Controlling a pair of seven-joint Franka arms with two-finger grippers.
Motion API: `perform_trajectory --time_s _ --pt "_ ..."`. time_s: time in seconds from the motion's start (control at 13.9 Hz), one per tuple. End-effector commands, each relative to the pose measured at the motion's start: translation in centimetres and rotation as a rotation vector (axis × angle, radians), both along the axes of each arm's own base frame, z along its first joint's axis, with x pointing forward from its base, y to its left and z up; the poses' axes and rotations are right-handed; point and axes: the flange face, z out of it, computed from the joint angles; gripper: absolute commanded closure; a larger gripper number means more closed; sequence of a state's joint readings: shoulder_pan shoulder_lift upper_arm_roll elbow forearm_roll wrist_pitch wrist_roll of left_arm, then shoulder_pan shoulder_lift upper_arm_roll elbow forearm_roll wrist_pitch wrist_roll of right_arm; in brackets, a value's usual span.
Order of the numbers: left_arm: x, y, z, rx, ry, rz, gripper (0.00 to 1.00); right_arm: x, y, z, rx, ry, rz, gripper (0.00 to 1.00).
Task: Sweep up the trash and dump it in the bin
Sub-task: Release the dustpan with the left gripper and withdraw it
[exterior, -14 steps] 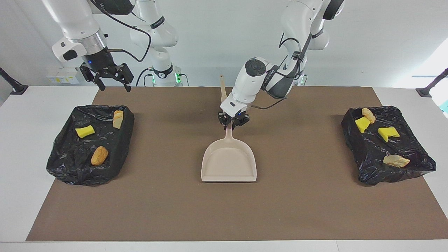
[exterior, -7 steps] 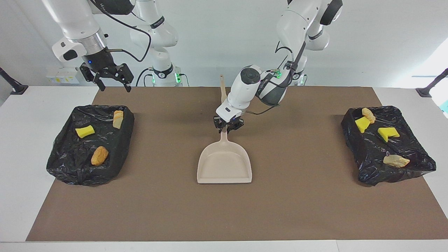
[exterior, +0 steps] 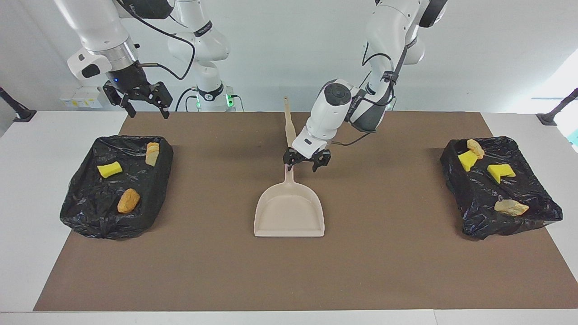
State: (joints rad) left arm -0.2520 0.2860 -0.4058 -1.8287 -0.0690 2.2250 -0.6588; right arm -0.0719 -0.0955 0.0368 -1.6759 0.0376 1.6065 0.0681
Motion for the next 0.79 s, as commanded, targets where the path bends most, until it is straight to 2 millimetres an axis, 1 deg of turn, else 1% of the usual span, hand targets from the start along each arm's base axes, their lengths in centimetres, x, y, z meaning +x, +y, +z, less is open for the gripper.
perform_trajectory --time_s 0.0,0.07,0.14,0.29,0.58,0.65,0.72 --pt "1.6 4.8 3.9 0.04 -0.012 0.06 0.0 -0.4 0.0 0.1 0.009 -0.016 -0.001 0.0" --pt "2.0 6.6 5.0 0.055 -0.016 0.071 0.0 -0.4 0.0 0.1 0.009 -0.014 -0.001 0.0" --pt "2.4 9.0 6.2 0.078 -0.013 0.069 0.0 -0.4 0.0 0.1 0.01 -0.014 -0.001 0.0" --pt "2.5 13.9 8.4 0.128 0.017 -0.012 0.0 -0.4 -0.1 0.1 0.01 -0.014 -0.002 0.0" --pt "2.5 24.5 11.1 0.168 0.105 -0.136 0.0 -0.4 -0.1 0.1 0.01 -0.016 -0.002 0.0" --pt "2.3 26.6 12.0 0.164 0.102 -0.159 0.0 -0.4 0.0 0.1 0.01 -0.014 -0.001 0.0" --pt "2.0 28.4 12.7 0.161 0.112 -0.164 0.0 -0.4 -0.1 0.1 0.01 -0.014 -0.002 0.0"
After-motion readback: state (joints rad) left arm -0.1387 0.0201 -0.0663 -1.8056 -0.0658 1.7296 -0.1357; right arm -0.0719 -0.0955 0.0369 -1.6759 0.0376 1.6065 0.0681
